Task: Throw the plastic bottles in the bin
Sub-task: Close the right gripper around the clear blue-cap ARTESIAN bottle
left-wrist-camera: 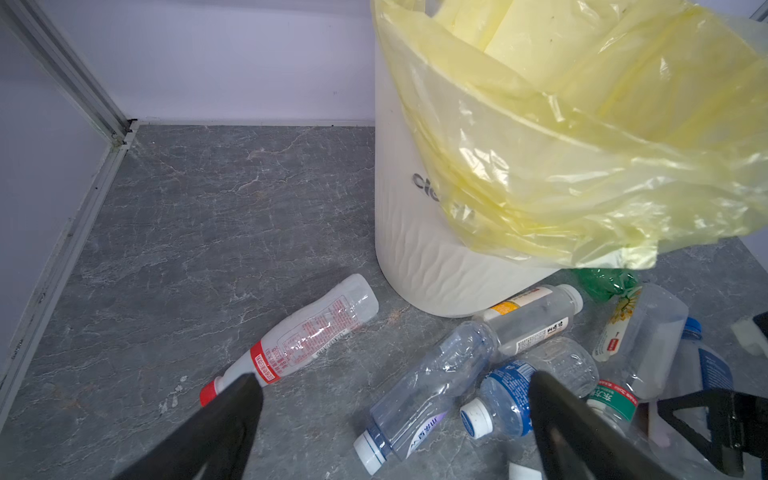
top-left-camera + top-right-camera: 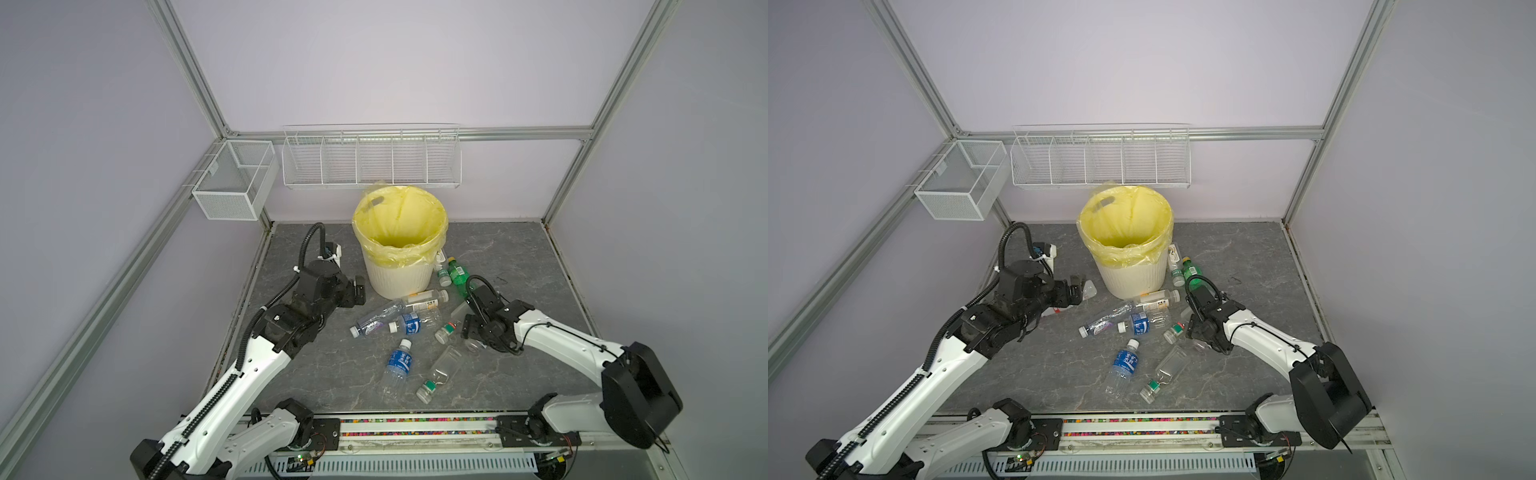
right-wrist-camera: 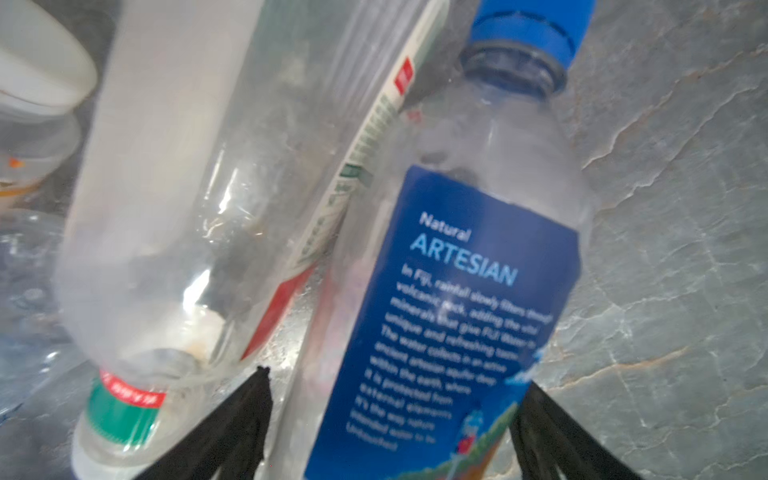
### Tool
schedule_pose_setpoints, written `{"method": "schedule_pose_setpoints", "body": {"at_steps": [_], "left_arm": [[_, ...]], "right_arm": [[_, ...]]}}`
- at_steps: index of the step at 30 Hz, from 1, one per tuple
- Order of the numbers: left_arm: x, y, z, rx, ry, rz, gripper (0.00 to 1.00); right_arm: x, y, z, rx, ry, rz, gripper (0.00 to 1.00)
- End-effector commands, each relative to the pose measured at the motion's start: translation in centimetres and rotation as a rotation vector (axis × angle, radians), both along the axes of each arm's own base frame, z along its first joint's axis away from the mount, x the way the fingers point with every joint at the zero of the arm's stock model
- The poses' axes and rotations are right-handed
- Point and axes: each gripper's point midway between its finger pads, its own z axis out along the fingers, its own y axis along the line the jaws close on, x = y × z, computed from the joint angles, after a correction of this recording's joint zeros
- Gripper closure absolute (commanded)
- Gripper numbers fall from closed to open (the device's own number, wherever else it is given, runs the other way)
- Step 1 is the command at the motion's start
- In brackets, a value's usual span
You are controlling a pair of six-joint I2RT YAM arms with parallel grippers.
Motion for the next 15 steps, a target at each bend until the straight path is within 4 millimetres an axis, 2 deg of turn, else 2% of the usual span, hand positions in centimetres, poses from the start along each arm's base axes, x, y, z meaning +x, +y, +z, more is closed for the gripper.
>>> {"method": "schedule_pose_setpoints", "body": {"at_steps": [1, 9, 15], "left_arm": [[0.14, 0.12, -0.79, 0.016, 0.016, 0.006, 0.00], [0.29, 0.02, -0.98, 0.018, 0.020, 0.007, 0.00], [0.43, -0.18, -1.09, 0.017, 0.024, 0.002, 0.01]], "right_arm": [[-0.13, -0.10, -0.98, 0.015, 0.016, -0.032, 0.11], [-0.14, -0.18, -1.84, 0.011, 0.031, -0.031, 0.00], [-0.37, -0.65, -1.83, 0.000, 0.025, -0.035, 0.08]]}}
